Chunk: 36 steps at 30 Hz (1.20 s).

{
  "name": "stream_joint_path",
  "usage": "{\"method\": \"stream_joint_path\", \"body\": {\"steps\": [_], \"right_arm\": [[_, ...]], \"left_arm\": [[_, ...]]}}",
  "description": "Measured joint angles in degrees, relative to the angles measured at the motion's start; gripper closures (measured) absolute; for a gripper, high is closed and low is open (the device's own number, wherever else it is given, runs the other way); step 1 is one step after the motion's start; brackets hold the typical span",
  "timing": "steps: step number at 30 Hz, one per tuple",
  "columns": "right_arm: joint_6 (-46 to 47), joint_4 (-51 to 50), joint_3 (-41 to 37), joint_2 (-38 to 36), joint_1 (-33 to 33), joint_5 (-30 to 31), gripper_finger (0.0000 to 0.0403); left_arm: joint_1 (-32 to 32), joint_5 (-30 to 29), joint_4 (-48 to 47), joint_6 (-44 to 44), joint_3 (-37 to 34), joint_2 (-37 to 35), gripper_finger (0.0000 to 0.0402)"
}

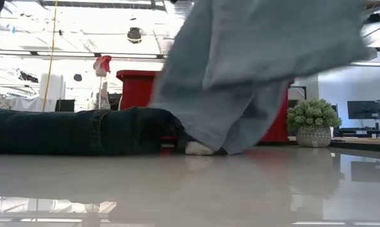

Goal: Fold Laundry from Bin
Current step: Fold the light blue pants

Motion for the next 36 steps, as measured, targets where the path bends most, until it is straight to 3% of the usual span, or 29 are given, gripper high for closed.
{"method": "stream_joint_path", "body": {"steps": [11,19,30,32,36], "right_arm": [[2.76,0.36,0.00,-4.26,-2.99,-14.06,0.0360],[-1.03,9.78,0.00,-5.97,0.02,-13.96,0.0360],[2.68,35.62,-0.11,-6.15,17.69,-13.63,0.0360],[1.75,35.19,-0.08,-7.57,19.72,-11.96,0.0360],[-2.93,23.45,-0.24,-10.23,20.33,0.03,0.0360]], "left_arm": [[0.14,16.42,12.68,-9.42,0.97,0.22,0.0234],[0.39,17.06,11.36,-9.10,0.79,0.31,0.0234],[4.03,16.62,9.67,-9.74,0.76,-0.57,0.0235],[4.96,16.43,9.58,-10.19,0.76,-0.59,0.0235],[6.46,16.23,9.76,-10.17,0.74,-0.62,0.0235]]}}
